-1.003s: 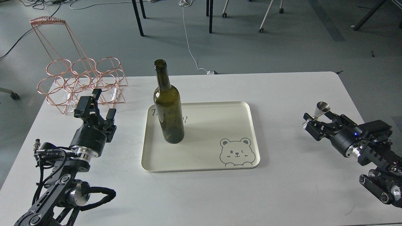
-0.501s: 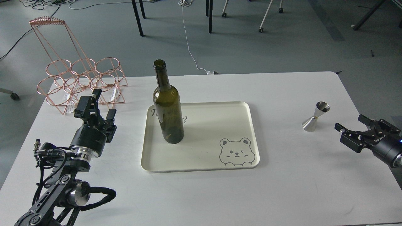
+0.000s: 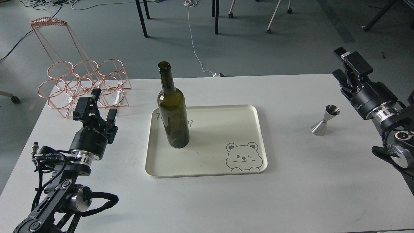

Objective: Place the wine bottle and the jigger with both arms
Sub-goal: 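Release the jigger on the table and pull the right gripper back, then reach the left gripper toward the neck of the green wine bottle, then close the left gripper around the wine bottle neck, then lift the wine bottle off the tray toward the copper rack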

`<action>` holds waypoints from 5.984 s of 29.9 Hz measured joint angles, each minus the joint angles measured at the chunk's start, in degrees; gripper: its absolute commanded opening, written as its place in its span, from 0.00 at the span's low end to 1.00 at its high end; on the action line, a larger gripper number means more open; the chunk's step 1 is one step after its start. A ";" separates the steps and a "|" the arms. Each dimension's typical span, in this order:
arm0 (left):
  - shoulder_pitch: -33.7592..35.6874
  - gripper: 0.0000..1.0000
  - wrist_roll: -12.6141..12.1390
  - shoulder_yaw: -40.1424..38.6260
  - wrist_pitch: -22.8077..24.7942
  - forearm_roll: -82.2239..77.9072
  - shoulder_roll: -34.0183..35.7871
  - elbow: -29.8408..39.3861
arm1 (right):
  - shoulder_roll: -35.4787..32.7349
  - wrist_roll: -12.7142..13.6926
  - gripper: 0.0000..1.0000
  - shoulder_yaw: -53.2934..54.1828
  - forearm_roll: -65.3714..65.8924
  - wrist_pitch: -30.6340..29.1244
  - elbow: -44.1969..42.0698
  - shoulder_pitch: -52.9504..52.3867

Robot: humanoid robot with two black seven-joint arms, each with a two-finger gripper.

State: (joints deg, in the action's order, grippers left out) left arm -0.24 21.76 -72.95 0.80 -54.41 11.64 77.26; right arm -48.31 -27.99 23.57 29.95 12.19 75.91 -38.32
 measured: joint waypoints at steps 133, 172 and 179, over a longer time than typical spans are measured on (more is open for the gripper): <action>31.98 0.19 6.26 23.84 4.28 -68.14 20.10 5.55 | 21.01 -0.01 0.98 -0.99 -21.25 -40.19 -24.04 5.98; 67.44 0.21 6.24 39.18 14.57 -51.45 35.17 -26.23 | 21.07 -0.01 0.98 -1.07 -20.86 -40.19 -24.05 6.41; 66.39 0.21 6.25 39.28 12.91 -49.56 34.75 -26.54 | 21.07 -0.01 0.98 -1.07 -19.94 -40.19 -24.05 6.48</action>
State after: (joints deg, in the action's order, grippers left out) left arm 66.15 28.00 -33.67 13.71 -103.97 46.39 50.72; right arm -27.24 -28.00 22.49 10.01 -28.00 51.86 -31.84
